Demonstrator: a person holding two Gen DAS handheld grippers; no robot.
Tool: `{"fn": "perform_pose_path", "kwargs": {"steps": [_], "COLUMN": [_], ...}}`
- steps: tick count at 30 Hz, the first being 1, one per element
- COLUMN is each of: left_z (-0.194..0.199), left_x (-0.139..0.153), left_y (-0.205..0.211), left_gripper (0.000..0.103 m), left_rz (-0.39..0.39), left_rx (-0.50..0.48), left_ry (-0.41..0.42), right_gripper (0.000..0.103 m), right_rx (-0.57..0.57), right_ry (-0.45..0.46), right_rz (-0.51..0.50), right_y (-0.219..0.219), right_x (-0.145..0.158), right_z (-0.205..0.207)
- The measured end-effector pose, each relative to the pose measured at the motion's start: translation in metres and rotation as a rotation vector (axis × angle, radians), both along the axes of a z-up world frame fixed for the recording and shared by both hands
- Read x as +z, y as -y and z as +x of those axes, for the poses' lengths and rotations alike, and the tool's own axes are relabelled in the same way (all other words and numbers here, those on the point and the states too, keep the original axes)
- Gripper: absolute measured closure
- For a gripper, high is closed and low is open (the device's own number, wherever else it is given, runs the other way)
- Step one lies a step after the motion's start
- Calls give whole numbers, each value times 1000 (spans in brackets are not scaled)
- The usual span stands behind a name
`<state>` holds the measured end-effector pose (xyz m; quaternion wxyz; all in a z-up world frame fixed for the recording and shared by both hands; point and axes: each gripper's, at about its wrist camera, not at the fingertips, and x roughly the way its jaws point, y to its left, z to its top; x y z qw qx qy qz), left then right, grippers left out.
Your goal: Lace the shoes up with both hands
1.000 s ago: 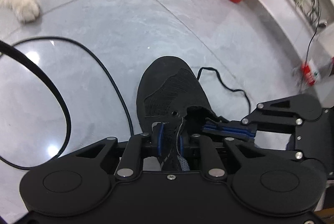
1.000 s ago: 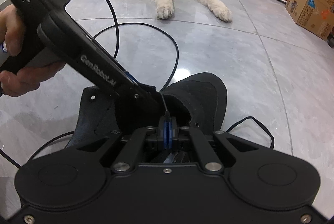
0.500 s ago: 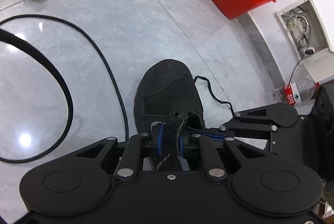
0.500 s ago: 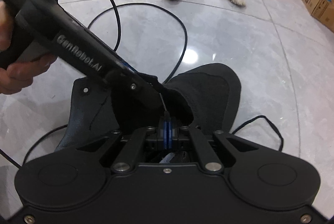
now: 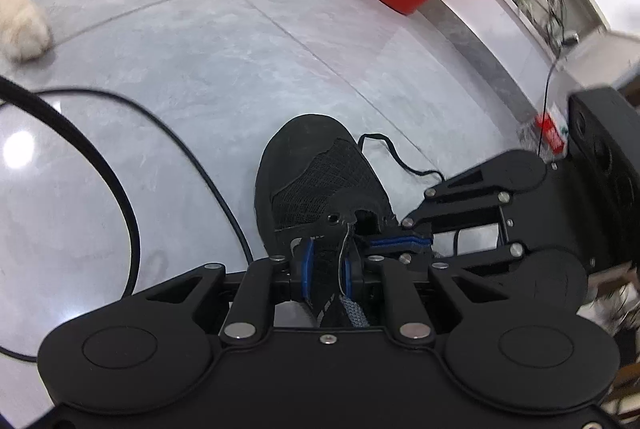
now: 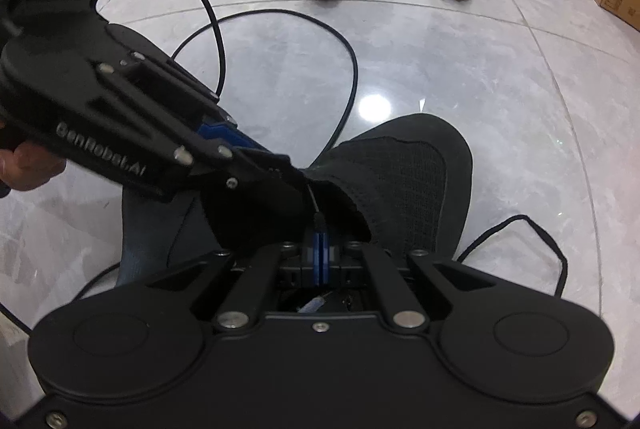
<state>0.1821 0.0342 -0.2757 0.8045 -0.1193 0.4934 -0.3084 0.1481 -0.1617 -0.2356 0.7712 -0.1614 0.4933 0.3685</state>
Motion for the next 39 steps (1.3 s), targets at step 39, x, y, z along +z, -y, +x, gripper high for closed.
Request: {"fn": "perform_pose_path", "kwargs": {"steps": [39], "left_z": [-3], "left_x": [2], "left_y": [4], "left_gripper": [87], "left_rz": [14], "left_rx": [-17], "left_ry": [26], "right_gripper": [101], "right_rx": [-20], "right_ry": [57], "right_rz": [107], "right_y": [15], "right_x": [-3], "right_z": [-4]}}
